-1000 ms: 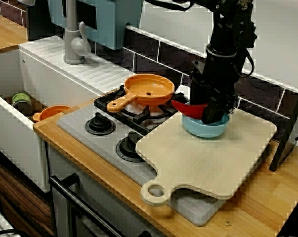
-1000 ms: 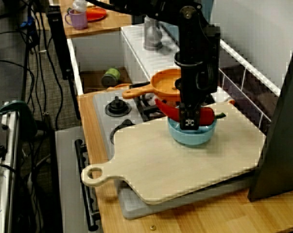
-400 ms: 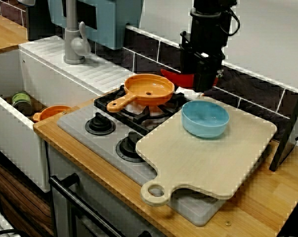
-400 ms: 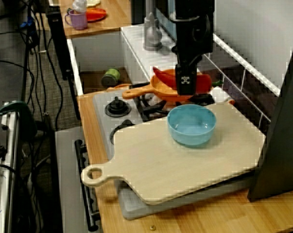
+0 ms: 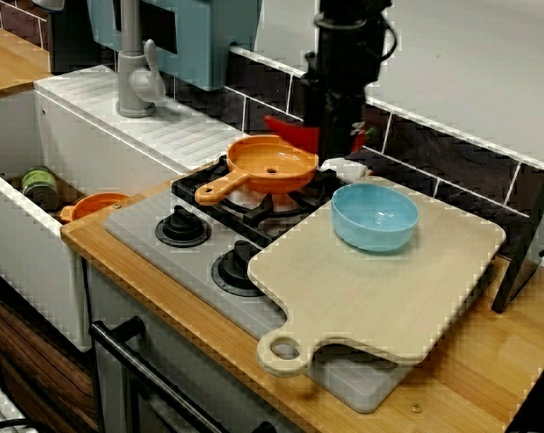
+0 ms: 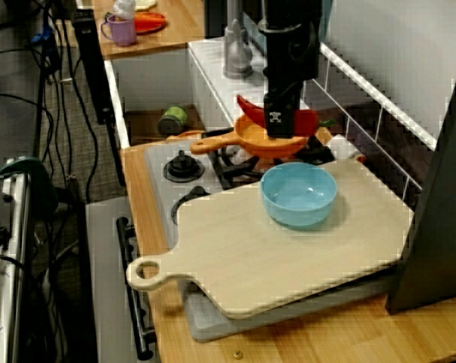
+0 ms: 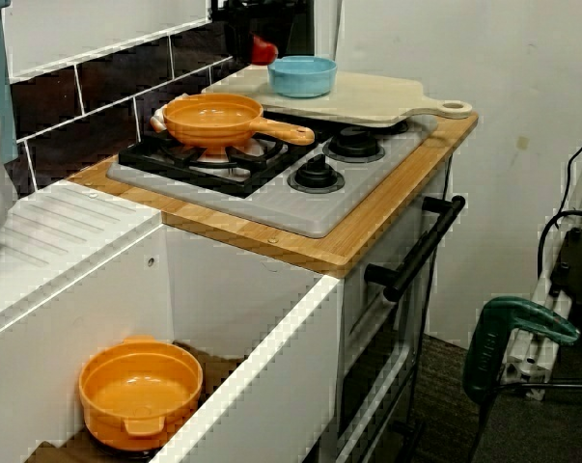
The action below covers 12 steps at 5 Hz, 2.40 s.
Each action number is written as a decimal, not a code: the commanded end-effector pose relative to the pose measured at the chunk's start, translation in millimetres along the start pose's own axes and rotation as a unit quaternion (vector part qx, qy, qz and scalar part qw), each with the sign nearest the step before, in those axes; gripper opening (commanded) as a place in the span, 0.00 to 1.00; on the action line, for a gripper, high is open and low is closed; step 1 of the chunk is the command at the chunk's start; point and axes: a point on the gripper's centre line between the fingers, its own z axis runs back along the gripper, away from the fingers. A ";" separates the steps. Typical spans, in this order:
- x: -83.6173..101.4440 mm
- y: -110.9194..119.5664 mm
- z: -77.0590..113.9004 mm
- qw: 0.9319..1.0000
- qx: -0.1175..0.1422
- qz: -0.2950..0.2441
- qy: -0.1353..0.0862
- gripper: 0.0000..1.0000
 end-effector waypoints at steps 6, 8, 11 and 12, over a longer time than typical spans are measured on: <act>-50.1 57.7 24.2 0.992 0.044 0.073 -0.092 0.00; -46.6 66.0 7.5 0.988 0.077 0.089 -0.095 0.00; -42.1 57.8 1.4 0.989 0.078 0.087 -0.092 1.00; -42.1 58.5 6.1 0.989 0.071 0.088 -0.095 1.00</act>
